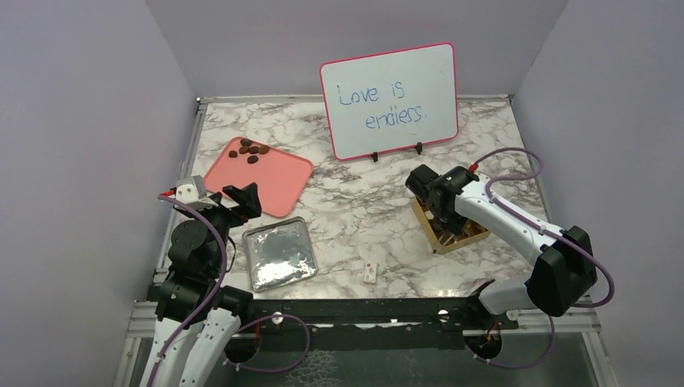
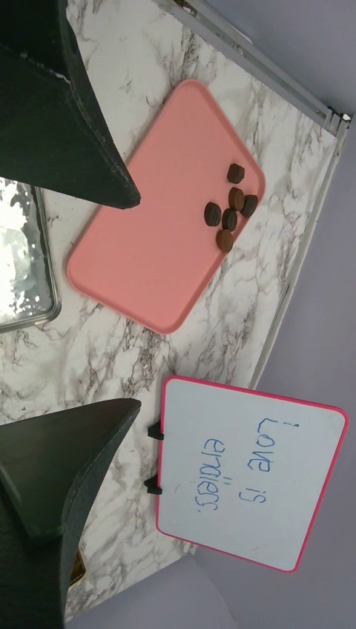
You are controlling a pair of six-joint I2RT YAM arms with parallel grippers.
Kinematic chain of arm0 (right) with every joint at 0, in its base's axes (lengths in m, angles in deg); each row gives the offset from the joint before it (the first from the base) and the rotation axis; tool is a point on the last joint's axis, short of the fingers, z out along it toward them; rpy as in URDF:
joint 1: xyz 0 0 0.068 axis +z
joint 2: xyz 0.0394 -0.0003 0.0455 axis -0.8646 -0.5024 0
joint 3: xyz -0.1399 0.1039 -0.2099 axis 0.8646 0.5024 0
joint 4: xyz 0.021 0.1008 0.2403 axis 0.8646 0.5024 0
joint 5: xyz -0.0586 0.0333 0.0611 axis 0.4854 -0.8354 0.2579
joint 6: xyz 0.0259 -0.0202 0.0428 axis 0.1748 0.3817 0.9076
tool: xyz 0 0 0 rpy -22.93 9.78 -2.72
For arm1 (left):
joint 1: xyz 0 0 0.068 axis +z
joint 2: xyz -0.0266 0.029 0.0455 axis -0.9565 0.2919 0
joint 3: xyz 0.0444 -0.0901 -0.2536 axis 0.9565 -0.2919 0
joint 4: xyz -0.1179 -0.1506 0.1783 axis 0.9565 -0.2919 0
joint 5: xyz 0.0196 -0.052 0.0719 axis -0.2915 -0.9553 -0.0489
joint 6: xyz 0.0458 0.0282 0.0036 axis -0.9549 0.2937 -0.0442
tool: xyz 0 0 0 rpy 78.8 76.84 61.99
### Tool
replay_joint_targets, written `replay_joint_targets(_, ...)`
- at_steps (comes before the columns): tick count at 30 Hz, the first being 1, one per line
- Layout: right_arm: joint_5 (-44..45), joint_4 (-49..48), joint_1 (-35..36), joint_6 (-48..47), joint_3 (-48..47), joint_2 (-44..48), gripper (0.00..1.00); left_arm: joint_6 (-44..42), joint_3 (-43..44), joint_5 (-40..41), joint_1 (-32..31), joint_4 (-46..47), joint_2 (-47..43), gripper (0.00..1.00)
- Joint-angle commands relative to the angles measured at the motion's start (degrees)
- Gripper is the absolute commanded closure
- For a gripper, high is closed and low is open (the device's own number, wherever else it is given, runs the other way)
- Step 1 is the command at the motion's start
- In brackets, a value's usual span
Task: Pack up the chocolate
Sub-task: Place the fake chocolate in the packing box.
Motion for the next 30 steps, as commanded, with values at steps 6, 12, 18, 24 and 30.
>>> replay_joint_targets(6, -1.6, -5.8, -1.7, -1.1, 3.2, 1.8, 0.76, -0.7, -0.4, -1.2, 0.1, 1.8, -0.1, 0.01)
replay_joint_targets(12, -0.8, -5.6, -2.3, -0.3, 4.3, 1.0, 0.74, -0.8, -0.4, -1.1, 0.1, 1.8, 0.0, 0.01)
replay_joint_targets(18, -0.7, -5.9, -2.8, -0.1, 5.0, 1.2, 0.7, -0.8, -0.4, -1.0, 0.1, 1.7, -0.2, 0.01)
replay_joint_targets(24, -0.4, -5.6, -2.9, -0.2, 4.9, 1.4, 0.64, -0.8, -0.4, -1.1, 0.1, 1.7, -0.2, 0.01)
replay_joint_targets(30, 1.1, -3.6, -2.9, 0.9, 3.8, 1.5, 0.59, -0.8, -0.4, -1.0, 0.1, 1.7, -0.2, 0.01)
